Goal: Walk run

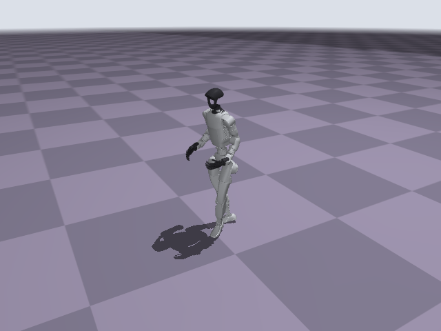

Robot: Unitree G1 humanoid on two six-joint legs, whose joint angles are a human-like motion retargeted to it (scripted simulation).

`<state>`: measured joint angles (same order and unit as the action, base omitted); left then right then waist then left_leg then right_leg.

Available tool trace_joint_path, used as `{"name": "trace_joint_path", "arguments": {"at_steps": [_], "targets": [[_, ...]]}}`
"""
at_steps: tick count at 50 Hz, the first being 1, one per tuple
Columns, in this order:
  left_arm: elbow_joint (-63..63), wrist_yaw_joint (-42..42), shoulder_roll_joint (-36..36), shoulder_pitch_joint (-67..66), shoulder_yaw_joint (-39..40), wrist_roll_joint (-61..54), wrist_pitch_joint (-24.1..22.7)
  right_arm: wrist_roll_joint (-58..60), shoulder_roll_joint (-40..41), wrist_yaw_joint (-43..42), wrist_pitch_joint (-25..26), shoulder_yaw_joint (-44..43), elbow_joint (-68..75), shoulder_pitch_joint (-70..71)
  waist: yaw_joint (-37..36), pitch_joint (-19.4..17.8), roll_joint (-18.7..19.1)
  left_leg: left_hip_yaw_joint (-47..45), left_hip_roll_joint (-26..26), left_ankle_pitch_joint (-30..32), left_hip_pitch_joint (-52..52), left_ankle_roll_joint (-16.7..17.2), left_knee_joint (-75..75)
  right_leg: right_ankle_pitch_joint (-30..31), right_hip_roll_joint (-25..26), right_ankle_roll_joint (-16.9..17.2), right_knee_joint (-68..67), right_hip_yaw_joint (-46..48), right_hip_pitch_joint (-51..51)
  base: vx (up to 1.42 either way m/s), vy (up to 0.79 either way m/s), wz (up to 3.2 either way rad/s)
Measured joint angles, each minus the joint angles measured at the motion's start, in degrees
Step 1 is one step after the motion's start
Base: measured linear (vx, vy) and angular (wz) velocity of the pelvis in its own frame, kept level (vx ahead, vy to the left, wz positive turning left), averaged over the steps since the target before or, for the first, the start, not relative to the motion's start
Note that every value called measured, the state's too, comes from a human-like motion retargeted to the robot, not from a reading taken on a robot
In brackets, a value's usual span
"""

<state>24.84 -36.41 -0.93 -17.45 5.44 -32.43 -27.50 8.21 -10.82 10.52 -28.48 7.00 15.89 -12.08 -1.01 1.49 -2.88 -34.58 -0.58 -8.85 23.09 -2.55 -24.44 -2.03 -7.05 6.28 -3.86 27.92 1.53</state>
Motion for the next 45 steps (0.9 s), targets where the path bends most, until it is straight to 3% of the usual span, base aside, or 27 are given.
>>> {"name": "trace_joint_path", "arguments": {"at_steps": [3,4,5,7,8,10,12,13,15,17,20,21,22,25,30,33,36,38,40,42,43,45], "targets": [[0.60,2.43,-1.87,2.27,-1.02,0.09,-0.99,-0.13,2.86,-3.11,-0.35,-2.17,1.41,-2.02,2.29,0.34,2.21,-9.67,5.19,-3.19,-4.04,1.58,14.27,-0.66,5.20,1.81,0.97,9.16,4.65,0.67,0.10,2.89],[0.62,3.03,-2.76,2.67,-1.30,0.11,-1.33,-0.91,3.52,-3.66,-0.50,-2.23,2.12,-2.71,3.10,0.35,2.05,-11.83,7.12,-2.51,-5.64,-2.36,16.81,0.21,5.67,2.92,0.51,11.45,6.10,0.80,0.12,2.63],[0.55,3.57,-3.74,2.90,-1.53,0.13,-1.66,-1.85,4.02,-3.96,-0.64,-2.09,2.87,-3.40,3.71,0.41,1.42,-14.36,8.74,-1.21,-7.26,-8.63,18.52,1.51,5.47,4.22,-0.28,13.14,7.42,0.90,-0.01,1.40],[0.73,4.44,-4.53,2.49,-1.42,0.29,-2.45,-3.85,4.57,-2.79,-0.57,-0.46,4.70,-4.93,1.16,0.65,-0.65,-9.54,10.09,-4.87,-10.08,-12.45,19.68,9.41,4.29,5.62,-4.46,9.88,9.81,1.11,-0.18,0.18],[1.16,4.55,-4.21,2.36,-1.59,0.36,-2.83,-4.64,5.01,-1.41,-0.43,-0.14,5.67,-5.56,0.60,1.08,-1.11,-2.83,10.22,-6.79,-10.14,-12.45,18.80,15.72,4.19,4.13,-7.61,8.97,10.09,1.06,-0.08,0.50],[2.17,3.92,-3.40,2.99,-1.50,-0.16,-2.66,-4.38,5.86,1.66,0.11,0.26,7.52,-6.13,2.85,1.99,1.83,4.59,5.96,-7.68,-8.87,-12.45,14.55,25.91,3.49,-4.25,-19.10,9.02,6.60,0.78,0.29,1.40],[2.24,2.10,-2.59,4.39,-2.07,-0.87,-0.76,-2.50,6.37,1.14,0.76,1.31,8.15,-6.03,4.19,1.64,5.68,6.28,2.99,-9.02,-9.77,-12.45,12.19,31.23,7.01,-8.58,-32.30,-2.79,-1.77,0.67,0.31,2.11],[1.84,1.22,-2.17,5.13,-3.33,-1.13,0.02,-1.80,6.45,0.26,0.83,1.12,7.98,-5.98,5.74,1.54,7.71,8.25,2.43,-9.51,-11.24,-12.45,12.31,28.89,10.35,-6.37,-35.75,-6.85,-4.95,0.64,0.25,3.16],[0.84,0.36,-1.31,7.25,-4.95,-1.76,0.50,-0.74,6.04,-1.13,0.55,0.23,7.54,-5.93,8.99,1.41,10.56,14.98,2.81,-8.81,-13.65,-12.45,14.29,22.84,13.39,-5.42,-41.44,-11.56,-10.97,0.63,0.25,3.26],[-0.01,0.80,-0.56,9.63,-5.22,-1.36,-0.45,-0.18,5.69,-1.74,0.36,-1.22,7.48,-6.58,6.86,1.18,10.97,17.92,3.58,-7.79,-15.48,-12.45,16.19,17.93,13.77,-8.45,-44.42,-17.51,-16.32,0.72,0.23,1.89],[-2.16,2.60,1.82,12.44,-7.66,-0.71,-2.62,-0.97,5.67,-2.44,0.36,-4.14,7.88,-8.28,9.03,1.54,11.53,26.44,4.65,-7.58,-17.04,-12.45,16.76,9.07,6.10,-16.06,-44.41,-12.52,-23.31,0.65,0.03,2.93],[-2.95,3.04,2.66,13.06,-8.04,-0.27,-3.23,-1.69,5.63,-2.92,0.17,-4.61,7.93,-9.10,10.93,1.69,11.71,29.26,4.71,-7.66,-17.69,-12.45,17.00,7.26,4.77,-17.08,-42.22,-10.84,-24.97,0.75,-0.11,3.60],[-3.65,3.40,3.38,13.72,-8.23,0.26,-3.80,-2.47,5.58,-3.40,-0.04,-5.05,7.98,-9.91,12.75,1.71,11.77,32.20,4.87,-7.71,-18.32,-12.45,17.21,5.97,3.98,-16.92,-39.71,-10.03,-26.66,0.83,-0.15,3.55],[-4.64,3.86,4.55,15.75,-7.33,2.22,-5.20,-5.01,5.25,-4.69,-0.80,-6.40,8.21,-12.05,15.67,0.53,10.56,40.45,6.50,-8.29,-20.53,-12.45,17.23,5.93,4.75,-9.11,-29.82,-13.37,-31.53,0.78,-0.20,2.68],[-3.99,5.24,5.95,17.87,-4.71,2.25,-7.48,-6.70,4.15,-6.43,-2.00,-9.07,8.17,-13.67,15.54,-3.50,5.73,47.39,11.25,-10.33,-27.10,-12.45,16.57,4.52,4.69,0.33,-15.34,-18.85,-38.45,0.77,-0.26,1.30],[-2.92,6.67,5.71,15.75,-2.87,1.49,-8.55,-5.30,2.54,-8.78,-2.65,-10.13,7.62,-14.13,18.35,-4.65,6.29,50.07,12.90,-6.89,-30.73,-12.10,16.42,3.01,3.37,2.85,-13.41,-16.88,-42.06,1.23,-0.18,1.03],[0.81,7.61,4.20,12.43,-0.86,1.81,-9.34,-6.94,3.44,-9.25,-1.77,-11.08,8.63,-11.67,21.21,-3.34,9.68,50.10,11.24,3.81,-30.48,-5.80,14.02,2.51,4.76,-4.81,-18.75,-15.40,-45.04,1.44,-0.26,0.87],[4.64,8.03,2.51,9.97,-0.10,2.75,-9.69,-11.73,6.07,-6.95,-1.53,-11.71,8.80,-9.26,22.76,-2.14,11.94,48.27,9.46,15.89,-29.12,1.94,9.89,-1.92,4.24,-5.28,-22.20,-15.43,-44.06,1.36,-0.32,0.96],[8.97,8.29,0.90,7.03,0.66,4.12,-10.27,-17.38,8.98,-5.48,-2.09,-11.78,8.04,-6.98,22.92,-1.20,13.78,43.39,7.66,29.20,-26.03,11.48,1.68,-8.40,5.15,-9.08,-26.59,-15.98,-42.53,1.21,-0.32,0.67],[13.04,9.85,0.11,4.54,1.00,5.74,-11.96,-20.94,9.99,-7.39,-3.77,-11.20,7.56,-2.70,22.79,-0.92,12.04,36.23,7.35,36.38,-19.56,16.95,-13.38,-13.01,3.44,-9.97,-29.14,-16.81,-39.72,1.38,-0.38,0.40],[14.83,10.91,-0.03,3.60,1.54,6.80,-13.55,-21.63,9.69,-8.95,-4.66,-10.80,7.76,0.59,21.94,-0.48,10.06,32.08,8.08,38.07,-16.01,17.40,-20.28,-15.56,1.84,-9.15,-30.35,-18.84,-38.20,1.29,-0.34,-0.13],[18.32,15.47,0.09,1.21,3.47,10.47,-18.11,-21.70,8.47,-12.10,-5.55,-9.62,9.05,8.61,19.38,-0.73,8.29,33.14,10.82,29.13,-7.20,17.54,-34.09,-19.87,3.22,-9.79,-31.67,-20.29,-34.82,1.20,-0.35,-0.65]]}}
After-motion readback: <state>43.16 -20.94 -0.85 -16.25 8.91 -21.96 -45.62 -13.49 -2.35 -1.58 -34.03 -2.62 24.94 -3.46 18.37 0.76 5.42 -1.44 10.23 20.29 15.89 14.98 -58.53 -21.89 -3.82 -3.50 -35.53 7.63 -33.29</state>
